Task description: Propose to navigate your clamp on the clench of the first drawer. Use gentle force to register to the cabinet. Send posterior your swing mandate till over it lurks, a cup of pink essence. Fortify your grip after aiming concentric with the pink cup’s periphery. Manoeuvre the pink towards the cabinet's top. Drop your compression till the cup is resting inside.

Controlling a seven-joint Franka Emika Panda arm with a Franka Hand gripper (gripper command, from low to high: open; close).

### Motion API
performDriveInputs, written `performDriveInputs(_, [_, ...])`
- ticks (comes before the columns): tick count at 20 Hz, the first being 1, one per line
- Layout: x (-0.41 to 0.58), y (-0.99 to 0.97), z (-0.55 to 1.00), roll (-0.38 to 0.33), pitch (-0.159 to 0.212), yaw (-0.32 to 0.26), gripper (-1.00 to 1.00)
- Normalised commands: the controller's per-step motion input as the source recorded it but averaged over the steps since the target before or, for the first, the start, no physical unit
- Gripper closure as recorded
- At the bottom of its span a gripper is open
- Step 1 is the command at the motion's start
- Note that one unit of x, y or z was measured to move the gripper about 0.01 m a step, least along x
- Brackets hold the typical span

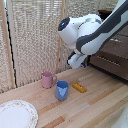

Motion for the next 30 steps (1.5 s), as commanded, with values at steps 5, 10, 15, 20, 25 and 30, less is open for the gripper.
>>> performDriveInputs(5, [0.642, 0.21, 0.09, 0.109, -0.036, -0.09, -1.0])
performDriveInputs(10, [0.767, 0.24, 0.15, 0.054, -0.018, -0.059, -1.0])
performDriveInputs(15, [0.695, 0.23, 0.24, 0.079, 0.0, -0.102, -1.0])
performDriveInputs(20, [0.551, 0.2, 0.18, 0.23, 0.059, -0.139, -1.0])
performDriveInputs(25, [0.365, 0.23, 0.02, 0.321, 0.126, -0.175, -1.0])
performDriveInputs(30, [0.279, 0.19, 0.03, 0.317, 0.114, -0.215, -1.0])
